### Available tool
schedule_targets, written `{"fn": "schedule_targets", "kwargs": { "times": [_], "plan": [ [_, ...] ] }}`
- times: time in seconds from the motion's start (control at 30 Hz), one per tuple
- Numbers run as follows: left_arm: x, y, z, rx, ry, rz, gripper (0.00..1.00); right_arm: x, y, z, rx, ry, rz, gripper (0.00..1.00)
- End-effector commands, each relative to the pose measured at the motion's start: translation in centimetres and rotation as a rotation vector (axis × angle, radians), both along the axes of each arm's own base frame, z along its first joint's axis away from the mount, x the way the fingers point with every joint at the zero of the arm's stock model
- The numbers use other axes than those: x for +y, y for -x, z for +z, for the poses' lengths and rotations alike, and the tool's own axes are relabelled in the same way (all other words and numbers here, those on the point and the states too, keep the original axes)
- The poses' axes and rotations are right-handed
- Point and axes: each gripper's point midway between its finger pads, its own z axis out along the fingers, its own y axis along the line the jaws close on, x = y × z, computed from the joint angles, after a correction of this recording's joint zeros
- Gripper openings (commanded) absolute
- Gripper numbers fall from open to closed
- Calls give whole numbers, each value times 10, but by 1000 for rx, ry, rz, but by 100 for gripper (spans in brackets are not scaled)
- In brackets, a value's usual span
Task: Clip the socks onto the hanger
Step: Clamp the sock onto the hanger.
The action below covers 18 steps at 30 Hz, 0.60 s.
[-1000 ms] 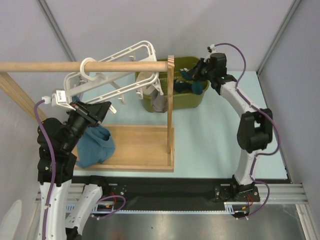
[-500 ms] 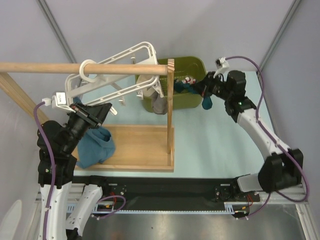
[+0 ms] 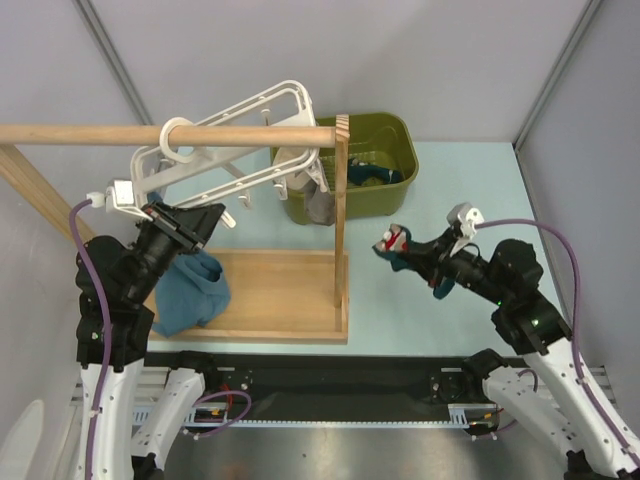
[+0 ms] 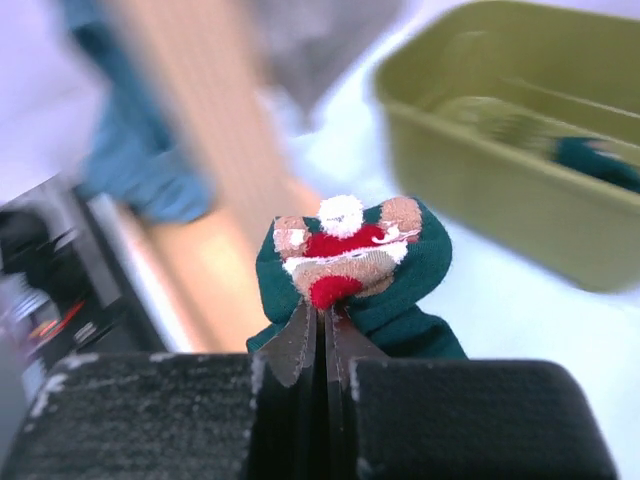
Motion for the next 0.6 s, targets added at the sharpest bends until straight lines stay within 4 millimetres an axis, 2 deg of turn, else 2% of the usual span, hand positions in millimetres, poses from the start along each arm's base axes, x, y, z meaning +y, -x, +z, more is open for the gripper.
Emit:
{"fn": "schedule_targets", "kwargs": {
  "times": [0.0, 0.1, 0.13, 0.2, 0.23, 0.27, 0.33, 0.43, 0.57],
  "plan": [
    [-16, 2, -58, 235, -16, -99, 0, 21, 47, -13, 27, 54, 196, 0],
    [-16, 3, -56, 234, -24, -103, 0, 39, 67, 0, 38, 21, 279, 0],
    [-16, 4, -57, 237, -27, -102, 0, 52, 84, 1, 36, 19, 361, 0],
    [-16, 4, -57, 237, -26, -102, 0, 68, 94, 12, 13, -15, 422, 0],
    [-16, 5, -57, 241, -18, -99, 0, 82, 103, 10, 21, -17, 481, 0],
    [-16, 4, -58, 248, -13, -96, 0, 92, 106, 21, -10, -52, 509, 0],
    [-17, 6, -56, 251, 0, -104, 0, 114, 114, 27, -17, -76, 560, 0],
    [-19, 6, -54, 257, 26, -107, 0, 141, 113, 56, -122, -167, 611, 0],
    [-21, 7, -54, 278, 49, -119, 0, 160, 113, 70, -197, -243, 651, 0]
  ]
}}
